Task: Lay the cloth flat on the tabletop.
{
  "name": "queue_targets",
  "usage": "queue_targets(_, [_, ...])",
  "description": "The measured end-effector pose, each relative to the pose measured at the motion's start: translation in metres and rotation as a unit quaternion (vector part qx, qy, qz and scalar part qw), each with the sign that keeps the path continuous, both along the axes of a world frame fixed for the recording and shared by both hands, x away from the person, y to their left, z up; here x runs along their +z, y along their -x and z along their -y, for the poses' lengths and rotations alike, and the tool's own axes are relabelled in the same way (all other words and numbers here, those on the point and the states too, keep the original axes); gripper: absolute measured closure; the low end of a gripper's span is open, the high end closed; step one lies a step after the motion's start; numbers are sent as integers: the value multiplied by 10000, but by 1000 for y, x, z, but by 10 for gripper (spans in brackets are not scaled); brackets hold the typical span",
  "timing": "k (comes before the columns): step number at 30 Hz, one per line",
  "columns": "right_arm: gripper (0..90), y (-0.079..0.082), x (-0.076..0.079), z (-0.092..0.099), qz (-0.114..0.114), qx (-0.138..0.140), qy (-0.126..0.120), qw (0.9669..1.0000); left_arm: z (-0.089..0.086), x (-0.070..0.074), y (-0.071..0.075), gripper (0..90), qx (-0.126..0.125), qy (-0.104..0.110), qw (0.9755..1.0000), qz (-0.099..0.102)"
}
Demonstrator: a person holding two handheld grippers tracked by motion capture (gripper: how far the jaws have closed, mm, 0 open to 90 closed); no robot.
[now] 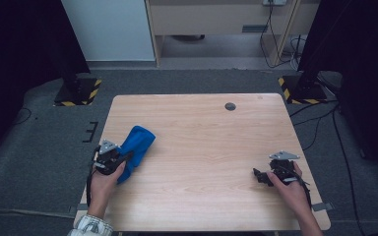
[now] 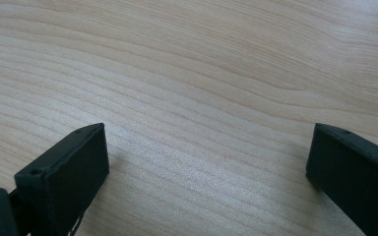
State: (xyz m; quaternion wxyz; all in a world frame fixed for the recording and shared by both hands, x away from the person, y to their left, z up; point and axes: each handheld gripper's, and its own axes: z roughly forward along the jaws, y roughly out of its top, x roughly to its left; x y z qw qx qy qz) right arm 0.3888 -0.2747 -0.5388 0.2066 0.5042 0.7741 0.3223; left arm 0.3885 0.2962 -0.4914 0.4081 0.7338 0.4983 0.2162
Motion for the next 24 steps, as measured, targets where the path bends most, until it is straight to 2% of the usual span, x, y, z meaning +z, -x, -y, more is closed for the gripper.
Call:
queue_targets(6, [24,0,0,0,1,15,0,10000,10,9,4,732,-97,77,9998,148])
queue_targets(9, [24,0,0,0,3,15,3,10000,20,16,6,732,-244,129,9993,235])
queue_targets(10, [24,0,0,0,-5,10,-6,10000,30,21,7,732,-353,118,9989,290])
queue_targets(11, [24,0,0,0,-5,10,-6,10000,30,21,7,732,-353,118,9989,290])
queue_targets(12, [24,0,0,0,-3,9,-2,10000,41,26,7,732,-484,122,9982,342])
queue_targets(13, [24,0,0,0,-3,9,-2,10000,41,26,7,732,-484,122,9982,342])
queue_targets(14, [23,0,0,0,-5,8,-3,10000,55,31,7,731,-667,140,9970,363])
queue_targets(16, [23,0,0,0,-7,10,-4,10000,72,35,6,731,-846,128,9956,384])
queue_targets(17, [23,0,0,0,-1,12,2,10000,72,35,6,731,-846,128,9956,384])
queue_targets(18, [24,0,0,0,-7,7,-3,10000,90,37,4,730,-1037,78,9939,369])
queue_targets(19, [24,0,0,0,-7,7,-3,10000,90,37,4,730,-1037,78,9939,369])
queue_targets(23, [24,0,0,0,-5,2,-2,10000,124,37,-1,729,-1342,13,9904,334])
queue_targets(24, [24,0,0,0,-3,4,-1,10000,140,36,-4,729,-1463,14,9889,277])
